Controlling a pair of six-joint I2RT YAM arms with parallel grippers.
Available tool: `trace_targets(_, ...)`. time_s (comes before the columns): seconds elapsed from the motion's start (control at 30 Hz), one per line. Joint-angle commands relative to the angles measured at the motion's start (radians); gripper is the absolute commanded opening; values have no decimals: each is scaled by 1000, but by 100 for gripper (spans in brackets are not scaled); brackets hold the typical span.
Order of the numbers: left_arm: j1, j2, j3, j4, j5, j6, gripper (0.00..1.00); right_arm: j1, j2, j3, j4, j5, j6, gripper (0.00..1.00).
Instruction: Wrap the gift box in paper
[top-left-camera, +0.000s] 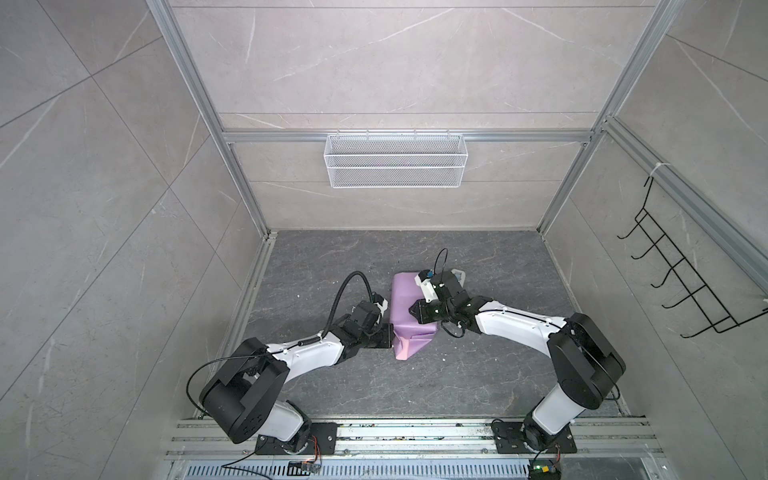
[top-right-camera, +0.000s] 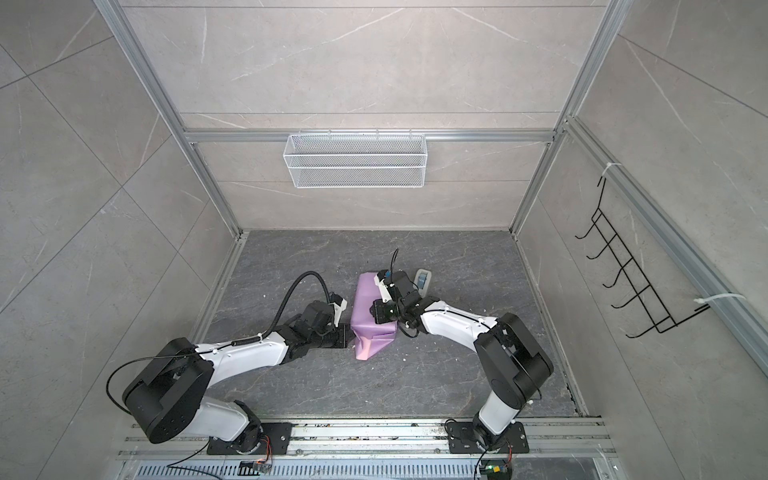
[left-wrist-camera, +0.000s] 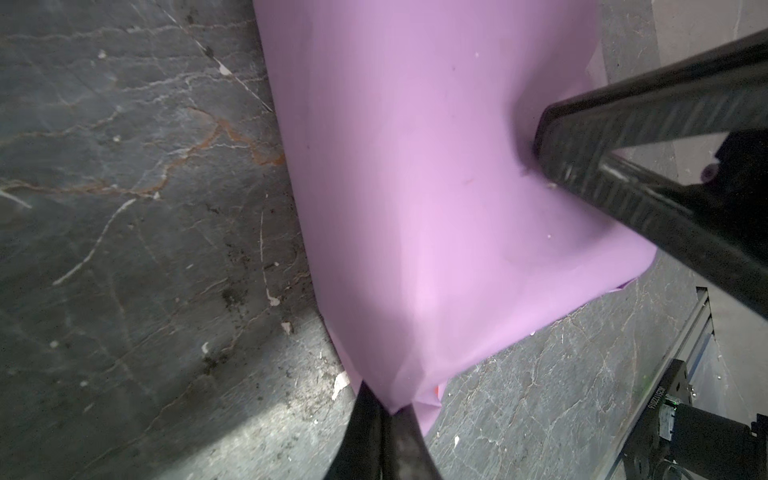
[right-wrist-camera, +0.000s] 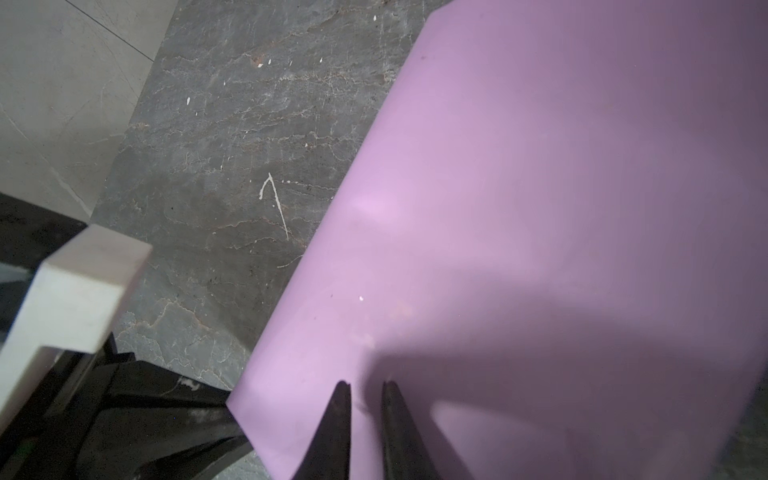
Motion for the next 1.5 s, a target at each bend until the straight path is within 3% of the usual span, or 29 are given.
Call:
trace_targets(0.0,-11,14,46,60,-6,-10,5,-6,6,-35,-47,29,6,19)
trace_targets(1.47,-77,208,47,335,-143,-41,21,-6,5,-60,-13,14,26,16)
